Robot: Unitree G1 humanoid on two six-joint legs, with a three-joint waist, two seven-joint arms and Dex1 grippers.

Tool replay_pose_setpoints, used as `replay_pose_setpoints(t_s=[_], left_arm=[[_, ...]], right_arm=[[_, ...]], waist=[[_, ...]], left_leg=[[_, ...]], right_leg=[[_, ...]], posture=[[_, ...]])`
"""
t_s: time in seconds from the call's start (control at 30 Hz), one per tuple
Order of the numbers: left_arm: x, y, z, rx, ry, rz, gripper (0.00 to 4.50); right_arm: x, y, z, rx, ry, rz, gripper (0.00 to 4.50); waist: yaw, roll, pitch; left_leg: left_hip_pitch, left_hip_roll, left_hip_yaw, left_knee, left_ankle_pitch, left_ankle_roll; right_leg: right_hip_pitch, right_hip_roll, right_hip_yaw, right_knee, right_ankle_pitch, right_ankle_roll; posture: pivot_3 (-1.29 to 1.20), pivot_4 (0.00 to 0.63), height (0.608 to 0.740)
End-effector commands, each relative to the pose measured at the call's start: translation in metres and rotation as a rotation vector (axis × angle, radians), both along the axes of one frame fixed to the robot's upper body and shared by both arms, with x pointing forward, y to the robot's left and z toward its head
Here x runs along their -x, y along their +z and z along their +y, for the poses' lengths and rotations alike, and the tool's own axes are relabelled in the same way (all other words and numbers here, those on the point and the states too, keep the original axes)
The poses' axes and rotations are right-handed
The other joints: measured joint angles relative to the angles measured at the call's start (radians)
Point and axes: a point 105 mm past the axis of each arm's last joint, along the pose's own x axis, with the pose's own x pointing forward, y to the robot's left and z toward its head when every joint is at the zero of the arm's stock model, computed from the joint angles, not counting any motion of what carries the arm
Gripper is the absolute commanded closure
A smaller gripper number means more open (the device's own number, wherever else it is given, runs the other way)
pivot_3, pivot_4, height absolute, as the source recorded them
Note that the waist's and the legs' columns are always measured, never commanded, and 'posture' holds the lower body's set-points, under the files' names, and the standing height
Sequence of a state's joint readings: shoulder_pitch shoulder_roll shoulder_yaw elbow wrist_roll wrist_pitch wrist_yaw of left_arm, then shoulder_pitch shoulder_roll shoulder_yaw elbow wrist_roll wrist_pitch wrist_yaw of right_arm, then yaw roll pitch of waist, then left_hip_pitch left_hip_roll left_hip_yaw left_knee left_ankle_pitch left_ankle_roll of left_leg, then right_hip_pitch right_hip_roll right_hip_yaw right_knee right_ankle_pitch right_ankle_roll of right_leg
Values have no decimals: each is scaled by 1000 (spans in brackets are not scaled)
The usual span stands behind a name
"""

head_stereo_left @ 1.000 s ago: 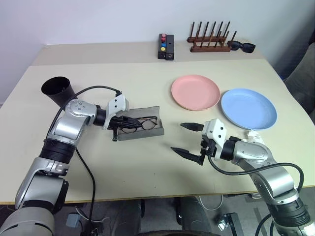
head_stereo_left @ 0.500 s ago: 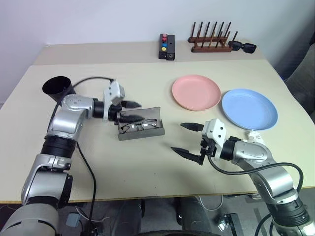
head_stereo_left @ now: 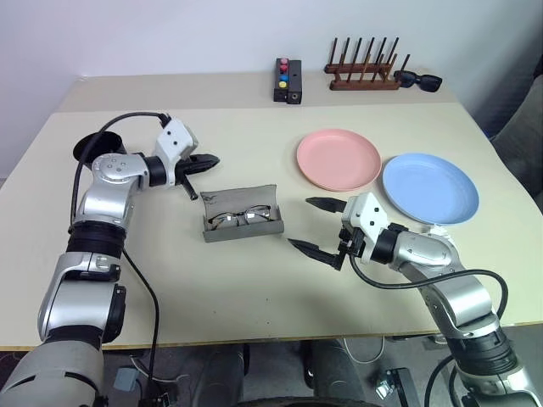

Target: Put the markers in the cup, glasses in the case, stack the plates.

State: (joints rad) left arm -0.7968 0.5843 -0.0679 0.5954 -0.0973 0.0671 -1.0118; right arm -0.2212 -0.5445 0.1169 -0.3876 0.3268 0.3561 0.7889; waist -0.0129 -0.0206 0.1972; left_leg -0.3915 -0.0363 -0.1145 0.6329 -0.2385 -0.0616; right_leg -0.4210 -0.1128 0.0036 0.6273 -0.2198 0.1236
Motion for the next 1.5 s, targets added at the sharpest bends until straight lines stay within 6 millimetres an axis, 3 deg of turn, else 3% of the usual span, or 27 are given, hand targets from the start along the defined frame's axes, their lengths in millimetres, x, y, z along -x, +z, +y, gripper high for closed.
replay_pose_setpoints(t_s=[0.03,0.43,0.73,0.87,1.0,1.13,1.27,1.5], left_arm=[[16,-7,-13,-20,-116,31,4490],[68,-20,-22,27,-288,213,4490],[77,-43,-18,-48,-273,259,4490],[71,-28,-20,30,-254,196,4490],[64,-5,-15,116,-214,126,4490],[75,18,-5,147,-222,72,4490],[94,20,-6,139,-253,74,4490],[129,18,-30,246,-321,78,4490]], right_arm=[[2,8,6,-15,19,-40,0],[2,9,4,-16,12,-44,0],[1,7,6,-14,22,-36,0],[-2,8,5,0,12,-44,0],[-18,8,-3,67,-67,-95,0],[-53,13,-21,186,-239,-201,0],[-75,8,-28,318,-303,-275,0],[-109,-18,-45,584,-383,-378,0]], waist=[[-2,0,0],[-5,0,0],[-2,0,0],[-2,0,0],[-2,0,0],[-9,0,0],[-8,0,0],[-4,0,0]], left_leg=[[0,0,0,0,0,0],[0,0,0,0,0,0],[0,0,0,0,0,0],[0,0,0,0,0,0],[0,0,0,0,0,0],[0,0,0,-1,0,0],[0,1,0,-2,0,0],[0,0,1,-1,0,0]], right_leg=[[0,0,0,0,0,0],[0,0,0,1,0,0],[0,0,0,1,0,-1],[0,0,0,1,0,-1],[0,0,0,1,0,-1],[-2,0,0,1,0,-1],[-3,0,0,1,0,-1],[-3,0,1,1,0,-2]], posture=[[0,150,734],[0,150,734],[0,150,734],[0,150,734],[0,150,734],[0,150,734],[0,150,734],[0,150,734]])
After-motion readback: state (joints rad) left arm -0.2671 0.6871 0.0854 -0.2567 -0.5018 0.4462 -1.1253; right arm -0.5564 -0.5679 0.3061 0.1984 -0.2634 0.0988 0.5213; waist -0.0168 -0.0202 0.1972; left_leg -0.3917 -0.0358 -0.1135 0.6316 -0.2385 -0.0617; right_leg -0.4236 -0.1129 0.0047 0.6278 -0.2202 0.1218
